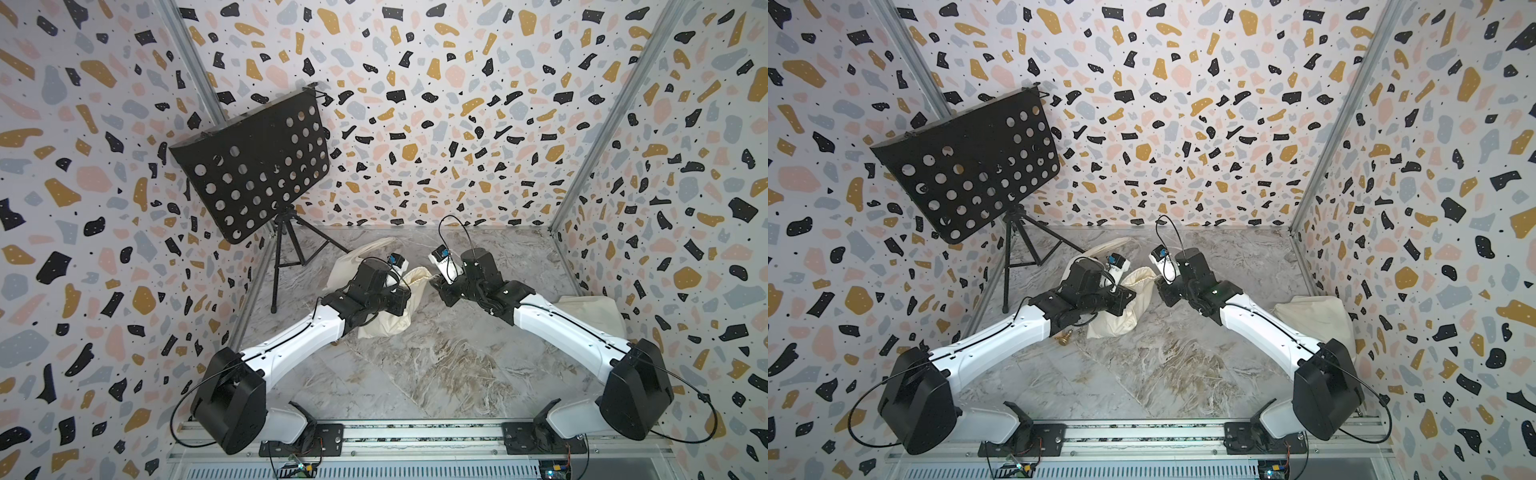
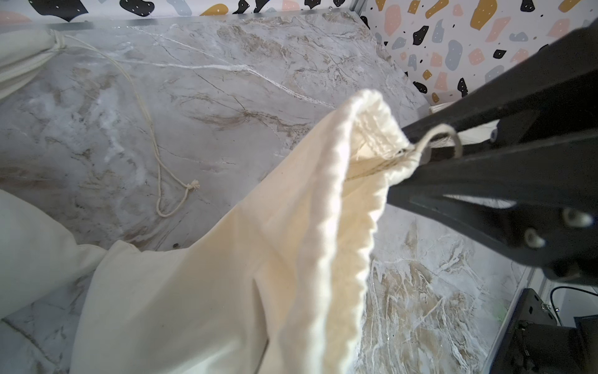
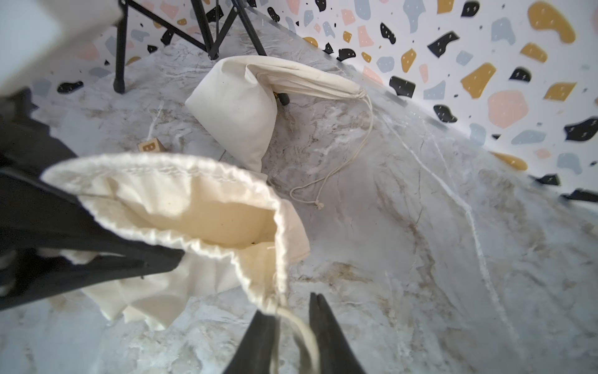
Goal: Close the soil bag
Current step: Pick up the soil bag from the center of the board.
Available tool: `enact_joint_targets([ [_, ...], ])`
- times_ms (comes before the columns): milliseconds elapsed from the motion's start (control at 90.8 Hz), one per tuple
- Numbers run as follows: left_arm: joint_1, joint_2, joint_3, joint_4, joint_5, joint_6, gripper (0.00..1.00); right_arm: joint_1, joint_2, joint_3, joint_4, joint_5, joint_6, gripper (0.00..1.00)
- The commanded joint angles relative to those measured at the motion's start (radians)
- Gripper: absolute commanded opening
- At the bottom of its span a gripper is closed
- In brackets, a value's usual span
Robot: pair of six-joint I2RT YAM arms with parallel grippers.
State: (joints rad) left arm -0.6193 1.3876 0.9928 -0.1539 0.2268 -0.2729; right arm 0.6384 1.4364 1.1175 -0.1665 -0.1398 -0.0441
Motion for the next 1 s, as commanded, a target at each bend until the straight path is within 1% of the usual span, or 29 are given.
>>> enact_joint_targets([
  [0,-0.006,-0.034,0.006,0.014,-0.034,0.051,0.08,-0.014,-0.028,0.038,-0.037,0.033,-0.022,0.0],
  [121,0.003,-0.046,-0.003,-0.029,-0.192,0.113,0.15,-0.033,-0.105,0.056,-0.087,0.077,-0.053,0.0],
  [209,0.025,-0.046,-0.011,-0.067,-0.251,0.134,0.19,-0.034,-0.16,0.101,-0.143,0.087,-0.072,0.0],
  [275,0.042,-0.045,-0.013,-0.081,-0.274,0.141,0.21,-0.034,-0.19,0.149,-0.179,0.066,-0.074,0.0],
  [451,0.059,-0.07,-0.007,-0.085,-0.286,0.147,0.32,-0.014,-0.201,0.28,-0.214,-0.068,-0.058,0.0],
  [506,0.061,-0.089,-0.001,-0.086,-0.294,0.154,0.37,0.01,-0.191,0.325,-0.227,-0.07,-0.068,0.0],
  [584,0.062,-0.12,0.013,-0.087,-0.296,0.165,0.48,0.052,-0.175,0.384,-0.229,-0.066,-0.091,0.0],
  [694,0.062,-0.18,0.04,-0.065,-0.256,0.18,0.63,0.085,-0.118,0.497,-0.275,-0.077,-0.117,0.0],
  [804,0.062,-0.232,0.064,-0.015,-0.145,0.2,0.77,0.104,-0.065,0.57,-0.322,-0.078,-0.139,0.0],
  [914,0.057,-0.265,0.075,0.047,-0.026,0.205,0.85,0.111,-0.055,0.572,-0.331,-0.079,-0.143,0.0],
  [991,0.042,-0.282,0.069,0.095,0.034,0.213,0.91,0.113,-0.055,0.561,-0.333,-0.079,-0.146,0.0],
])
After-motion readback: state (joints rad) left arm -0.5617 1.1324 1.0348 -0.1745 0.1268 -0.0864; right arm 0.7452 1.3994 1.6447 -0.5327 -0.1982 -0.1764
